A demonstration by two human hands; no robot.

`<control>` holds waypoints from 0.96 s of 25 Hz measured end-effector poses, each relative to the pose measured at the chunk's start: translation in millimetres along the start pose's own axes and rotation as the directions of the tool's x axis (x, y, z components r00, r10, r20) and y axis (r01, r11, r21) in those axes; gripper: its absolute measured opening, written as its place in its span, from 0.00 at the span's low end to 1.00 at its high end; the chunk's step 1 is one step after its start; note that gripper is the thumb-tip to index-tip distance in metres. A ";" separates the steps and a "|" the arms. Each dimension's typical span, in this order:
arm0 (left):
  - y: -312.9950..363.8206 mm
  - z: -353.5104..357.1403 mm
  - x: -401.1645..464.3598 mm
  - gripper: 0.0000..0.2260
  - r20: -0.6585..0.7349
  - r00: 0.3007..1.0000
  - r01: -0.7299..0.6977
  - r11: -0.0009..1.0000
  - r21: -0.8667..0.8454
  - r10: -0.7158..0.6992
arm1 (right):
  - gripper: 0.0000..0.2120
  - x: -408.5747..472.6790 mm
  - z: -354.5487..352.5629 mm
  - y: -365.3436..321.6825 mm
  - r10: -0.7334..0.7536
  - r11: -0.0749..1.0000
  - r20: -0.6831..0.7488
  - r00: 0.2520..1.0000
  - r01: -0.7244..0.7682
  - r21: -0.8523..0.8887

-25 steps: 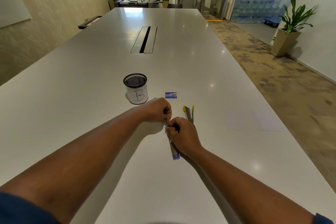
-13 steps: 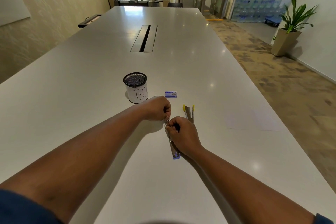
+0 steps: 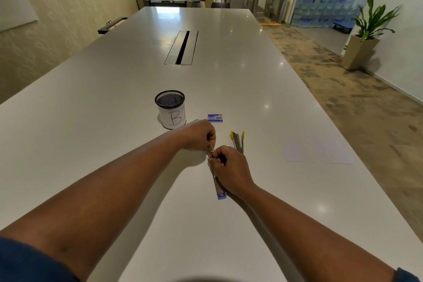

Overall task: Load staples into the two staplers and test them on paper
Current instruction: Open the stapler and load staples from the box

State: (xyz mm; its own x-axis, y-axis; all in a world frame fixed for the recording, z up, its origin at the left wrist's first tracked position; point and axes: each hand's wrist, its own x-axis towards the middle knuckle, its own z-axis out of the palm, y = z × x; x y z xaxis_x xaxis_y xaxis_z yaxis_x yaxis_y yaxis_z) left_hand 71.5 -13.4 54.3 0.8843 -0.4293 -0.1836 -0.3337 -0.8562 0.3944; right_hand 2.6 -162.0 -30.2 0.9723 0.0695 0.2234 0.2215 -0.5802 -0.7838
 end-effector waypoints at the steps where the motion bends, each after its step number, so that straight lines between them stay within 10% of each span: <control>1: -0.7 0.7 0.1 0.06 -0.001 1.000 0.007 1.000 -0.006 -0.007 | 0.04 -0.1 0.5 0.0 0.002 1.000 0.001 1.000 -0.002 0.000; 24: 3.8 2.9 -1.1 0.05 0.031 0.998 0.049 0.999 -0.008 -0.049 | 0.04 0.4 1.8 2.4 -0.009 1.000 -0.004 1.000 0.009 -0.002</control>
State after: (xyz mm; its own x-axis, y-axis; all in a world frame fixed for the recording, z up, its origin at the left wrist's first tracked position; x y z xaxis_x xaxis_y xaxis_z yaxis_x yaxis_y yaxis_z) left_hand 68.3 -17.0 53.5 0.8889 -0.3959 -0.2305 -0.2875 -0.8737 0.3924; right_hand 3.7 -161.9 -33.0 0.9700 0.0714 0.2323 0.2298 -0.5812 -0.7806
